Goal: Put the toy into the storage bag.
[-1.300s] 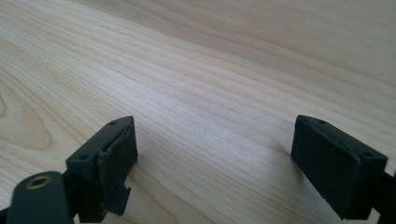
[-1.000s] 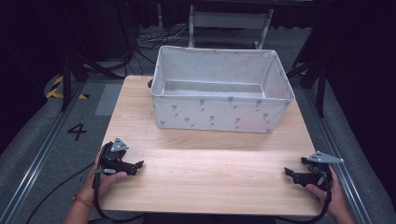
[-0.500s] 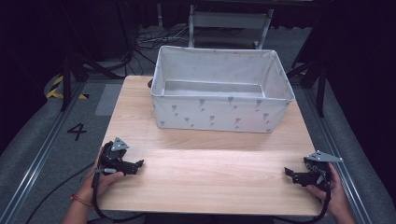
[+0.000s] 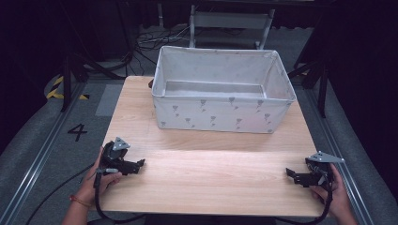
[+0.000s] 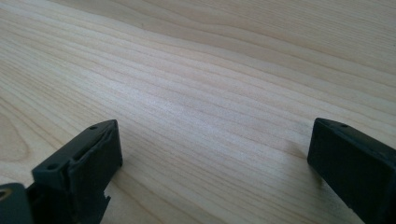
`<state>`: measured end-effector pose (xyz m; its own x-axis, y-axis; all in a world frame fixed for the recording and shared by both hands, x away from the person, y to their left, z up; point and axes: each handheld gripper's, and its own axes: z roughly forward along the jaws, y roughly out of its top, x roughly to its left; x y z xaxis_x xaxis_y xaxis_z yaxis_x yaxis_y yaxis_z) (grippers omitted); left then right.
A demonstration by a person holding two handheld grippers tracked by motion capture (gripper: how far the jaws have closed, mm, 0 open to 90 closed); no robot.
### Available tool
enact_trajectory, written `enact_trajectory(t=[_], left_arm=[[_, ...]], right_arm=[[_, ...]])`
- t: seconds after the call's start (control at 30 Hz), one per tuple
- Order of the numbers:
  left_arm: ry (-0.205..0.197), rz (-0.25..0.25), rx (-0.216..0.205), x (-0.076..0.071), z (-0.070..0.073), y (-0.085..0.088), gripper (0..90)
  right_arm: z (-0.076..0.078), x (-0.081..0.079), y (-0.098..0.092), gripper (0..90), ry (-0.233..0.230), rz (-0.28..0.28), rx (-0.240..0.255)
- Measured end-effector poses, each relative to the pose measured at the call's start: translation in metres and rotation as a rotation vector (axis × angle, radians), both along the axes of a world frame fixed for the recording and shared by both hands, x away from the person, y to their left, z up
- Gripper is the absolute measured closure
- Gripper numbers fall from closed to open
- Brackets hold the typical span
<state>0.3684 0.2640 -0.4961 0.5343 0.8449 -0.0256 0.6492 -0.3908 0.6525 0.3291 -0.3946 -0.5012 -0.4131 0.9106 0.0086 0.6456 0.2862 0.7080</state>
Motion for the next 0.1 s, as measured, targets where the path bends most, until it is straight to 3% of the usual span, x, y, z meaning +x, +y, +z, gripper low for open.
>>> enact_trajectory(t=[0.1], left_arm=[[0.0,0.011,0.001,0.0001,0.0,-0.001,0.1]], right_arm=[[0.0,0.0,0.0,3.2,-0.001,0.001,0.0]])
